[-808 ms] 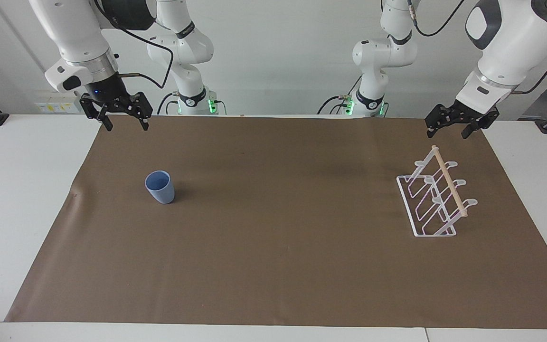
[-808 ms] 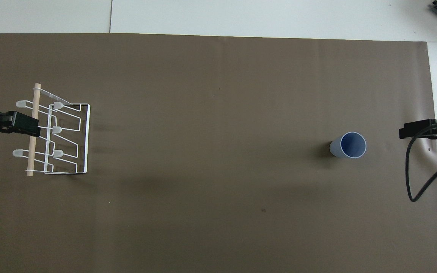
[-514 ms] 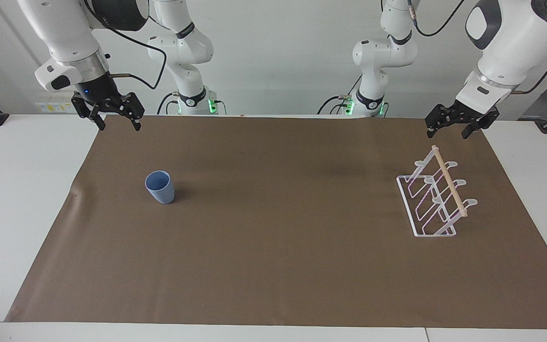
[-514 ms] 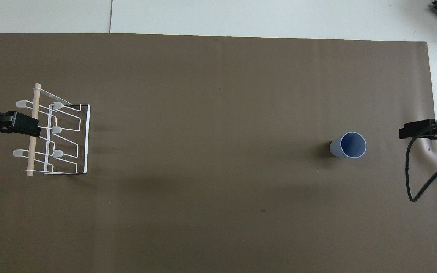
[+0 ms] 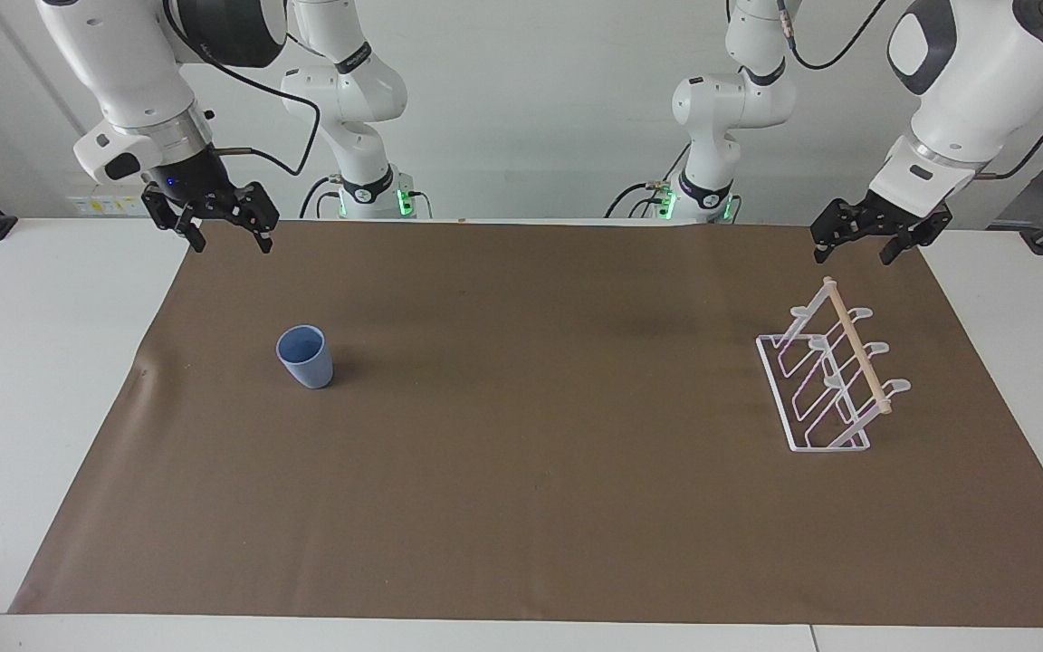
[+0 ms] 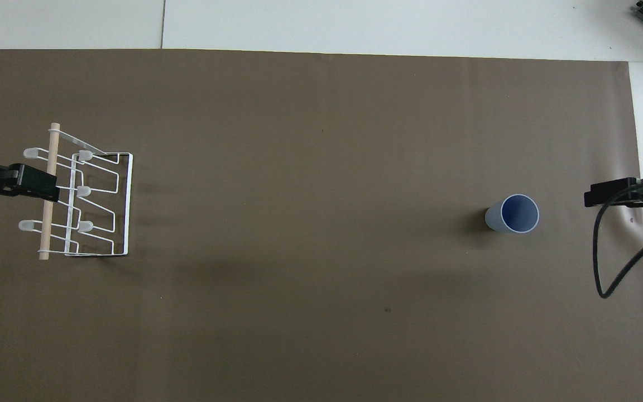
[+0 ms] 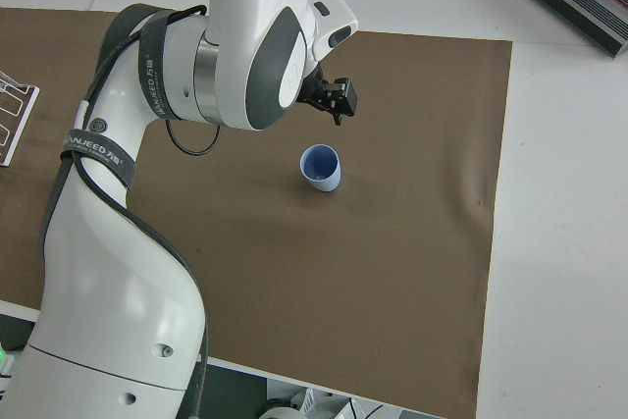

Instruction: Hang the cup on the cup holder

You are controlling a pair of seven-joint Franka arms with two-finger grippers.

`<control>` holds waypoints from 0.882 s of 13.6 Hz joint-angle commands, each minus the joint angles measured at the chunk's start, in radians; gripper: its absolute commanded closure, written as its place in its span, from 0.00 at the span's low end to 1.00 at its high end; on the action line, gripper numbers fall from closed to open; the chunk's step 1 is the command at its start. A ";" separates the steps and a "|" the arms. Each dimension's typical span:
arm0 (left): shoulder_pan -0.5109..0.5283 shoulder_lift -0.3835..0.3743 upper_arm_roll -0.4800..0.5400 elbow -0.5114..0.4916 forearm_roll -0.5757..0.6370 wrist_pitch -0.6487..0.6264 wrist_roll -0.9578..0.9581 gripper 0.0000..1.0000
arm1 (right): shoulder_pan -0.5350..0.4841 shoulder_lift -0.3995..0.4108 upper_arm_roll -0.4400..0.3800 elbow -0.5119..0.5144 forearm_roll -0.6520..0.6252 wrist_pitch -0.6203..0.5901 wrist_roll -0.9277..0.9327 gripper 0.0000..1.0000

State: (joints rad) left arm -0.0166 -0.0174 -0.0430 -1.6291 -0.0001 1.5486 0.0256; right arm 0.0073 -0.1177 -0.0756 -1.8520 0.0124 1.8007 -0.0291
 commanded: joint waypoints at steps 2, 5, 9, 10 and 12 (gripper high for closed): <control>0.010 -0.032 -0.005 -0.038 -0.014 0.022 -0.009 0.00 | -0.010 -0.036 0.007 -0.173 0.006 0.197 -0.026 0.00; 0.010 -0.030 -0.005 -0.038 -0.014 0.022 -0.009 0.00 | -0.013 -0.016 0.007 -0.242 0.006 0.285 -0.028 0.00; 0.010 -0.030 -0.005 -0.038 -0.014 0.022 -0.009 0.00 | -0.013 0.051 0.007 -0.273 0.006 0.400 -0.032 0.00; 0.012 -0.030 -0.005 -0.037 -0.014 0.022 -0.009 0.00 | -0.015 0.084 0.005 -0.274 0.006 0.407 -0.058 0.00; 0.012 -0.032 -0.005 -0.038 -0.014 0.022 -0.009 0.00 | -0.032 0.119 0.005 -0.289 0.006 0.471 -0.115 0.00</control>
State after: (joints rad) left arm -0.0166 -0.0174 -0.0430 -1.6291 -0.0001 1.5486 0.0256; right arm 0.0024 -0.0335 -0.0756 -2.1248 0.0124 2.2101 -0.0750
